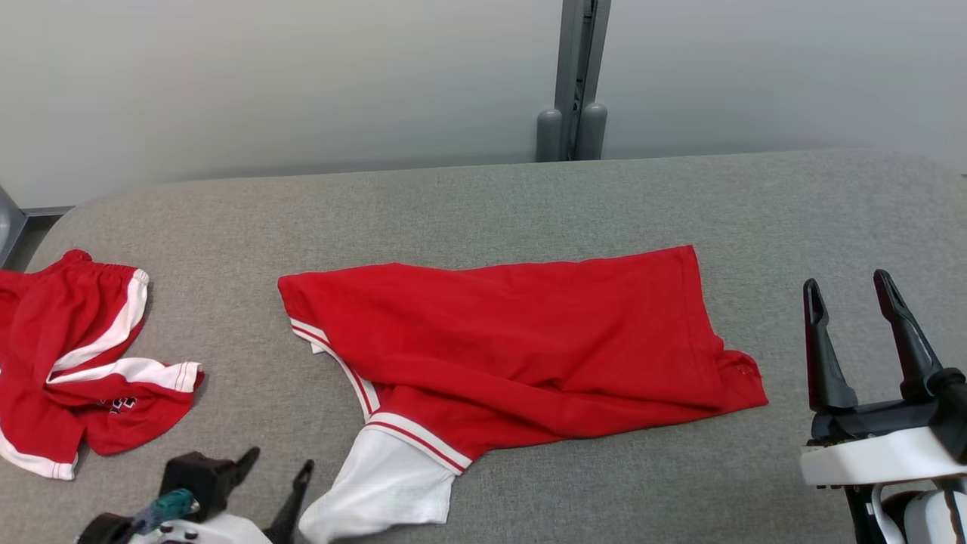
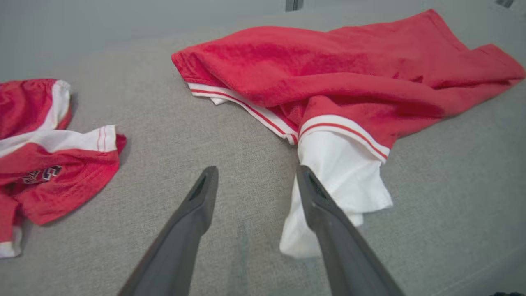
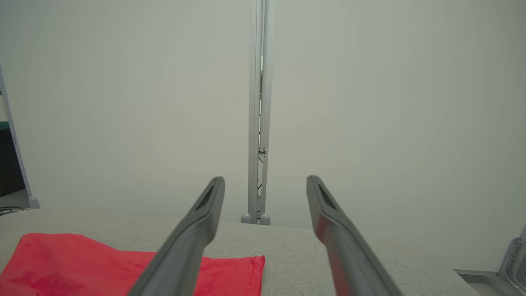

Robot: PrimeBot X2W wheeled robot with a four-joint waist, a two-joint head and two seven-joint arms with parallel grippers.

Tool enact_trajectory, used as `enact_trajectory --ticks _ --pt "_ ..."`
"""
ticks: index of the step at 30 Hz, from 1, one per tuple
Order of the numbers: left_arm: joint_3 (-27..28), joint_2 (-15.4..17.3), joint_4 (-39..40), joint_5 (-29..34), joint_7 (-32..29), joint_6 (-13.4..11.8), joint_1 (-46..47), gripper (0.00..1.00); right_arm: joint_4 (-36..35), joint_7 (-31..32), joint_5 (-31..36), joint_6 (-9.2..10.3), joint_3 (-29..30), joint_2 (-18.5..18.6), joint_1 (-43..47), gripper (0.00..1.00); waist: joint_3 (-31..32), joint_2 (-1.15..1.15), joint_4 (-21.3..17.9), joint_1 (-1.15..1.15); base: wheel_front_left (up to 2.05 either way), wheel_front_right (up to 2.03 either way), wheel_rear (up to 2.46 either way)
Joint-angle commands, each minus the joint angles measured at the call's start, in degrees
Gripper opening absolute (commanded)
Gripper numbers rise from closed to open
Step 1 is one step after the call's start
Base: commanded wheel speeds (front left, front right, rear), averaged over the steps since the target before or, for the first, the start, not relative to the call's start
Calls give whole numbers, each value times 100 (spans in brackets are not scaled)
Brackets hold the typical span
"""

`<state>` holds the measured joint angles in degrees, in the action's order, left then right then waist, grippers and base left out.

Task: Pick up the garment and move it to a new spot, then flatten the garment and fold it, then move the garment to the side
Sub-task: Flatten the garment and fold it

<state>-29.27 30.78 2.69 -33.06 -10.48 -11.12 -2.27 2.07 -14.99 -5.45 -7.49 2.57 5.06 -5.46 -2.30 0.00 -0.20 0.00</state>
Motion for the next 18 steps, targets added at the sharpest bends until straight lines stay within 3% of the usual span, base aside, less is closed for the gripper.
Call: enact_trajectory --ticks 1,6,9,13,18 --pt "107 51 79 65 83 -95 -13 100 -11 -30 6 0 -1 29 41 100 14 0 -24 0 0 0 0" --pt "560 8 539 169 626 -551 -56 100 21 -30 -40 0 -17 18 132 100 60 0 -157 0 0 0 0" --pt "724 -189 738 182 1045 -739 -67 100 26 -30 -65 0 -34 0 186 100 81 0 -260 0 0 0 0" --pt "803 -520 657 147 1602 -774 -8 100 88 -30 -83 0 -67 -23 279 100 96 0 -353 0 0 0 0" --pt "715 -769 315 55 1960 -593 93 100 621 -30 -194 0 -334 38 324 100 98 0 -398 0 0 0 0"
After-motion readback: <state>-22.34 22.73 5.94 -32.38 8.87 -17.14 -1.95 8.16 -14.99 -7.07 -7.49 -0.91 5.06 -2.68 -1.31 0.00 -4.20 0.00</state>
